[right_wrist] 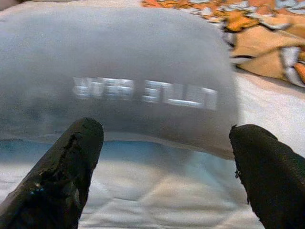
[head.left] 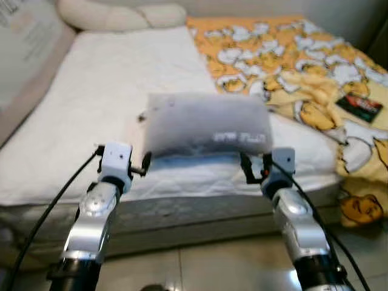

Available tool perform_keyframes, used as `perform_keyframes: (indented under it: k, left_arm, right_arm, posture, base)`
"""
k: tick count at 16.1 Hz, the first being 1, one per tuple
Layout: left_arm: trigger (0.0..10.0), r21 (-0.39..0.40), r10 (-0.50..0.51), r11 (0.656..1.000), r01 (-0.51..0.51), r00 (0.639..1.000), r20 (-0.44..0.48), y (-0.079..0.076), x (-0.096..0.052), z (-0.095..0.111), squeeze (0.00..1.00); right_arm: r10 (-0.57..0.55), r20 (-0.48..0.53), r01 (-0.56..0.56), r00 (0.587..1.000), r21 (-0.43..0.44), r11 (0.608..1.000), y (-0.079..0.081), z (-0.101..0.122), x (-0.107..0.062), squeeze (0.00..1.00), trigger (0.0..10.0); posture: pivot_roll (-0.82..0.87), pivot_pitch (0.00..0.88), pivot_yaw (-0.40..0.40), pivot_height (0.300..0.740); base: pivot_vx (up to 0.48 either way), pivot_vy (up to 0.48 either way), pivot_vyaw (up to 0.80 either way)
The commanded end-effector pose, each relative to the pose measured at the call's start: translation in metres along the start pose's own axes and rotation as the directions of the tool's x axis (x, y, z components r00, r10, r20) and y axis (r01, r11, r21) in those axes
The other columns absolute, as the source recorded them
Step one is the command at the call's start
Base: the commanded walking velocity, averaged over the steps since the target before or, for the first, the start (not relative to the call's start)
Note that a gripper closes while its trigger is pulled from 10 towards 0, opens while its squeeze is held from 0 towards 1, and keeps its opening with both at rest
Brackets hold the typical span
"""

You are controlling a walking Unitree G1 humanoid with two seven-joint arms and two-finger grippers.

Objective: Clean up the room

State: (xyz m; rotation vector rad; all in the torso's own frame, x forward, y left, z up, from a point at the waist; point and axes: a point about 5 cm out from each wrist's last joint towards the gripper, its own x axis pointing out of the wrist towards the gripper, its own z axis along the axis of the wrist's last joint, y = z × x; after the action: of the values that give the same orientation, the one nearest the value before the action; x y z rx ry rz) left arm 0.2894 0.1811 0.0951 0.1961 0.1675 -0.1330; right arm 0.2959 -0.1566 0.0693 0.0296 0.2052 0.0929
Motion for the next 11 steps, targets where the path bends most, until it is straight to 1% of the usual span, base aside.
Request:
perform_keyframes:
  k: [1, 3, 4, 5, 7, 8, 11]
  left_arm:
    - [10.0, -0.003, -0.009, 1.000, 0.009, 1.000, -0.002, -0.0060, 0.0025, 0.0009, 0.27]
    - [10.0, -0.003, -0.005, 1.000, 0.005, 1.000, -0.003, -0.0053, 0.0027, 0.0008, 0.27]
    - [10.0, -0.004, -0.003, 1.000, 0.003, 1.000, -0.002, -0.0051, 0.0030, 0.0009, 0.28]
    - [10.0, -0.005, -0.001, 1.000, 0.001, 1.000, -0.002, -0.0051, 0.0032, 0.0011, 0.28]
    - [10.0, -0.006, 0.000, 1.000, 0.000, 1.000, -0.001, -0.0057, 0.0037, 0.0014, 0.28]
    - [10.0, -0.006, -0.001, 1.000, 0.001, 1.000, -0.001, -0.0060, 0.0040, 0.0015, 0.27]
    - [10.0, -0.008, 0.000, 1.000, 0.000, 1.000, -0.001, -0.0058, 0.0045, 0.0016, 0.28]
  right_arm:
    - [0.008, 0.023, -0.008, 1.000, -0.003, 1.000, -0.0052, 0.0038, -0.0015, 1.00, 10.0]
    - [0.026, 0.031, -0.026, 0.999, 0.005, 1.000, -0.0028, 0.0051, -0.0015, 1.00, 10.0]
    - [0.052, 0.027, -0.051, 0.998, -0.048, 0.998, -0.0004, 0.0056, -0.0012, 1.00, 10.0]
    - [0.065, 0.024, -0.063, 0.998, -0.072, 0.995, 0.0010, 0.0056, -0.0011, 1.00, 10.0]
    - [0.055, 0.031, -0.053, 0.998, -0.060, 0.997, 0.0001, 0.0059, -0.0011, 1.00, 10.0]
    - [0.036, 0.036, -0.035, 0.999, -0.030, 0.999, -0.0015, 0.0063, -0.0010, 1.00, 10.0]
    - [0.037, 0.039, -0.036, 0.999, -0.035, 0.999, -0.0036, 0.0074, -0.0007, 1.00, 10.0]
  posture:
    - [-0.03, 0.000, -0.005, 0.740]
    - [-0.03, 0.000, -0.005, 0.740]
    - [-0.03, 0.000, -0.006, 0.740]
    - [-0.03, 0.000, -0.006, 0.740]
    - [-0.03, 0.000, -0.006, 0.740]
    - [-0.03, 0.000, -0.006, 0.740]
    - [-0.03, 0.000, -0.006, 0.740]
  base:
    - [0.285, 0.000, 0.00]
    - [0.281, 0.000, 0.00]
    - [0.281, 0.000, 0.80]
    - [0.277, 0.000, 0.80]
    - [0.283, 0.000, 0.80]
    - [0.281, 0.000, 0.00]
    - [0.285, 0.000, 0.00]
